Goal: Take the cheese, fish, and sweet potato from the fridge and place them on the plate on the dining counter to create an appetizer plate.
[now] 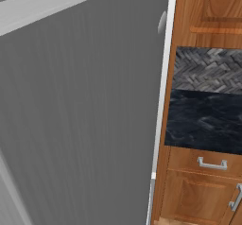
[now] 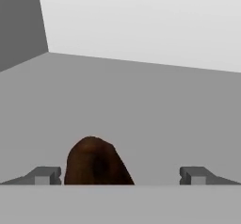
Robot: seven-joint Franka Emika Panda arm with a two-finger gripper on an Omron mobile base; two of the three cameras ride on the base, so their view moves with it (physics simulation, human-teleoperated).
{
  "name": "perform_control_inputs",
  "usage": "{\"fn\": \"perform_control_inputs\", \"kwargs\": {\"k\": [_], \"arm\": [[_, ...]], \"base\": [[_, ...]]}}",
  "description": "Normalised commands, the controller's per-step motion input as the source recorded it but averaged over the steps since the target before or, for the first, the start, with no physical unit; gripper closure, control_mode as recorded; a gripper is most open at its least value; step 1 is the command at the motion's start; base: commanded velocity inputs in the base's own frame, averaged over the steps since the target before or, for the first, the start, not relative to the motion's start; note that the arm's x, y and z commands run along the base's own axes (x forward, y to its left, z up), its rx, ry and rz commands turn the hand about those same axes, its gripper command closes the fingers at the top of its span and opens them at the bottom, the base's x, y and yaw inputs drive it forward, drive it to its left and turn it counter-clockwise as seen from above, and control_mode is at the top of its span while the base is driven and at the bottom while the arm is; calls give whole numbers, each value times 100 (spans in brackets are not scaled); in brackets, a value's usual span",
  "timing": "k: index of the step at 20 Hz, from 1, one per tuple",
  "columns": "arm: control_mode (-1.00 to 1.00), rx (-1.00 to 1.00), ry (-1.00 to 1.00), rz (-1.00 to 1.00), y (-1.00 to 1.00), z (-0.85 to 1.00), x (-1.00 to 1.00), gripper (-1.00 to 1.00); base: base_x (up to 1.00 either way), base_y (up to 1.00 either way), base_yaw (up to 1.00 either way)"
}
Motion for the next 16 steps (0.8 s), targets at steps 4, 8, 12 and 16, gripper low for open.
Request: {"fn": "perform_control_inputs", "kwargs": {"k": [4,8,12,16], "arm": [[-100,0,3,0,2,-40,0,-100],[-100,0,5,0,0,-48,0,-100],[-100,0,4,1,0,-47,0,-100],[-100,0,0,5,0,-37,2,100]], "base": [[0,0,0],[0,0,0],[0,0,0],[0,0,0]]}}
